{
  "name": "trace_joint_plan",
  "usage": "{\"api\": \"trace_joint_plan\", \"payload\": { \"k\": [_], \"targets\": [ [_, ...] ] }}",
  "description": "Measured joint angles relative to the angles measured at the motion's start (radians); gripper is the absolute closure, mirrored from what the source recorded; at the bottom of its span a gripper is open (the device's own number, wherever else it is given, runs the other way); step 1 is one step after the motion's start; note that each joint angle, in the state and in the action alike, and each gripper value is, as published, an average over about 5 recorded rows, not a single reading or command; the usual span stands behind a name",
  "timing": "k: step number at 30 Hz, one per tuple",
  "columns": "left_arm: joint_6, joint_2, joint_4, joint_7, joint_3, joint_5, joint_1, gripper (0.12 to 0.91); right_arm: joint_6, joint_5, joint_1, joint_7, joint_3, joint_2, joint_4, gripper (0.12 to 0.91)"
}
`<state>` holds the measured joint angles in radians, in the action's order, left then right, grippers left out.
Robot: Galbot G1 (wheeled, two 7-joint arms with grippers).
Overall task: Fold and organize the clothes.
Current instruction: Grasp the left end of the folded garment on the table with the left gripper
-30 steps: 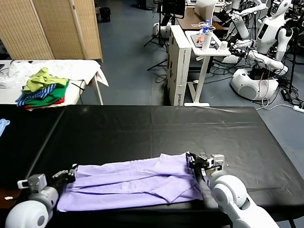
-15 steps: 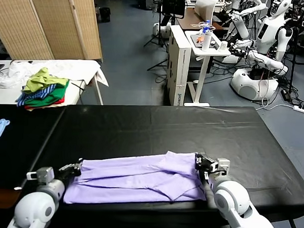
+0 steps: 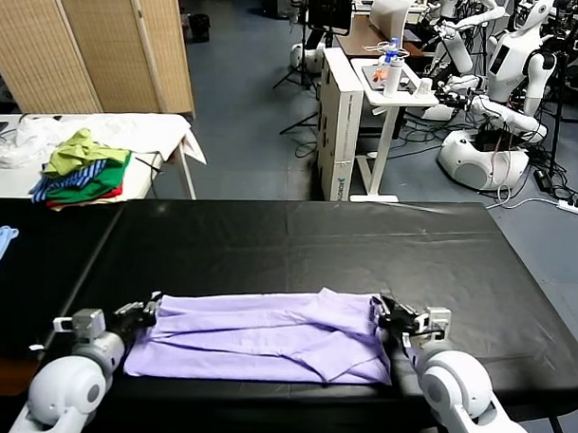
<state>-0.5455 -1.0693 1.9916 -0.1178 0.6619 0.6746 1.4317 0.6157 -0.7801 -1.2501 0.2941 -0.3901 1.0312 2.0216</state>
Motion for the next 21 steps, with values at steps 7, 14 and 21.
{"api": "trace_joint_plan", "payload": {
  "k": [7, 14, 21],
  "targets": [
    [-0.002, -0.042, 0.063, 0.002, 0.06, -0.005, 0.069, 0.14, -0.007, -0.022, -0.043, -0.02, -0.052, -0.02, 0.033, 0.12],
    [0.005, -0.129, 0.108, 0.016, 0.104, -0.039, 0.138, 0.124, -0.013, -0.045, -0.073, -0.031, -0.101, -0.047, 0.047, 0.118],
    [0.02, -0.207, 0.117, 0.027, 0.111, -0.063, 0.166, 0.123, -0.016, -0.053, -0.091, -0.034, -0.124, -0.06, 0.064, 0.118]
  ]
}}
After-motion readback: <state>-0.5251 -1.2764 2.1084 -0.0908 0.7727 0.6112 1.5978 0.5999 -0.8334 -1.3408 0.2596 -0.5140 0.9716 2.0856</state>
